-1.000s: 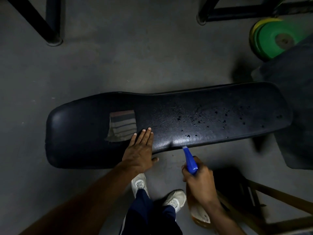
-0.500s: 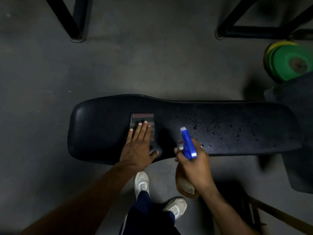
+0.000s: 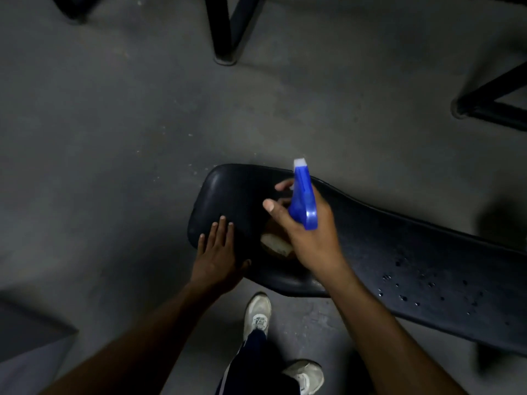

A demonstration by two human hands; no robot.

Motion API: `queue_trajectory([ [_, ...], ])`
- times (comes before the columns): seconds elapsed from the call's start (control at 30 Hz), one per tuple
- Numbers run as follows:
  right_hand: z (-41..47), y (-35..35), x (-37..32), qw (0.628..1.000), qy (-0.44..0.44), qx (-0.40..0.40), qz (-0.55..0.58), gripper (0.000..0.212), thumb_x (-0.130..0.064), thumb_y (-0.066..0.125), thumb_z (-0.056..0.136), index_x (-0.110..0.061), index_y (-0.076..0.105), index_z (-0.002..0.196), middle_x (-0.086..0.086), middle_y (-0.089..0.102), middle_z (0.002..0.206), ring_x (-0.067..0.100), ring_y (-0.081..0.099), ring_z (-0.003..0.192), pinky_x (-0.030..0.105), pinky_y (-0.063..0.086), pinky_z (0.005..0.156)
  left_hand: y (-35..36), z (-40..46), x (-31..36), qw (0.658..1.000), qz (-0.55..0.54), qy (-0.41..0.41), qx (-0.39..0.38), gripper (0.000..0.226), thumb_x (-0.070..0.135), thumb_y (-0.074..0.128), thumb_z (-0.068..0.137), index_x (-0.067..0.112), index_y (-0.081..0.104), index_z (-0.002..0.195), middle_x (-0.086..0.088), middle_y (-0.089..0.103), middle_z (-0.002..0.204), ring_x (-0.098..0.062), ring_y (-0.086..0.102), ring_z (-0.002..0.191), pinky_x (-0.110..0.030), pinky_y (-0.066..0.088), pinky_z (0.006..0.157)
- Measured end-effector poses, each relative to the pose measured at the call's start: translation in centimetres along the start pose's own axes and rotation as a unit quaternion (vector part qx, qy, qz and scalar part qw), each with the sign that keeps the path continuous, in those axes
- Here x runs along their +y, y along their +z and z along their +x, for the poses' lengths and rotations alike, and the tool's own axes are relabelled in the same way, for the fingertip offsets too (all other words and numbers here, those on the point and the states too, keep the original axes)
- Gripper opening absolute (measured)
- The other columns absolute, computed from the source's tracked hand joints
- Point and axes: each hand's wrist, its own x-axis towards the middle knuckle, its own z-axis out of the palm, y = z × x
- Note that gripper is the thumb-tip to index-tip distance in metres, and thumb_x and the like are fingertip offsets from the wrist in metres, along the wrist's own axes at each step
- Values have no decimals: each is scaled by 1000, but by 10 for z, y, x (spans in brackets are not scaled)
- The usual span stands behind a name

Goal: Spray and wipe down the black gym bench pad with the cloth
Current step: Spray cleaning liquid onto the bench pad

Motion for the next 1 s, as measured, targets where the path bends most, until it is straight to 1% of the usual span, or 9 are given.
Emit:
queue_trajectory([
  [0.1,22,22,-2,999,-27,-16,3,26,-21,83,90,-27,65,108,-11,67,88,13,68,84,35,59,84,3,4,-15,1000,-6,-20,-13,101,61,51,91,16,-9,160,-6,-20,167,-23,-16,154,-47,-3,125],
  [0.2,35,36,-2,998,-26,-52,7,27,-18,80,92,-21,63,113,-9,67,88,2,68,84,29,60,85,7,5,-23,999,-11,-22,-26,102,62,51,92,18,-12,159,-5,-23,166,-23,-17,154,-48,-3,124],
  [0.27,39,42,1,997,-13,-80,3,29,-18,80,92,-21,63,115,-7,69,91,4,70,89,25,61,83,8,4,-24,999,-16,-18,-29,104,61,52,91,18,-15,158,-5,-25,165,-23,-18,153,-47,-3,123],
  [0.4,43,46,10,993,-39,-107,-22,42,-19,82,90,-17,60,125,8,72,101,20,73,102,45,60,97,8,3,-23,999,-25,-17,-33,105,60,53,91,17,-17,158,-5,-28,164,-22,-21,152,-47,-2,123],
  [0.47,43,45,14,992,-45,-119,-23,55,-29,83,85,-22,57,132,6,71,108,22,72,107,48,59,99,8,3,-23,999,-24,-16,-34,106,60,54,91,17,-18,157,-5,-28,164,-22,-22,152,-48,-1,124],
  [0.6,41,39,23,991,-29,-121,-43,76,-46,83,76,-31,49,143,-6,69,121,13,67,118,42,58,102,11,4,-25,999,-25,-13,-39,108,60,55,90,18,-20,156,-4,-29,164,-22,-24,151,-49,-2,124],
  [0.7,39,35,30,993,-9,-117,-27,84,-38,88,75,-30,46,148,-5,68,129,9,64,124,33,56,103,11,4,-25,999,-26,-12,-40,109,59,56,90,18,-20,156,-5,-30,164,-22,-24,151,-49,-2,124],
  [0.83,38,30,35,993,16,-113,-20,82,-17,90,80,-28,47,149,-8,65,136,1,63,124,22,54,104,11,4,-23,998,-25,-15,-47,109,60,55,91,18,-23,155,-5,-33,162,-23,-25,150,-49,-4,124],
  [1.0,41,26,37,994,-14,-100,-51,50,-10,80,88,-16,62,135,-14,69,122,2,66,116,36,56,104,12,4,-23,999,-22,-17,-45,109,60,55,90,18,-22,155,-5,-33,162,-23,-26,150,-49,-2,125],
])
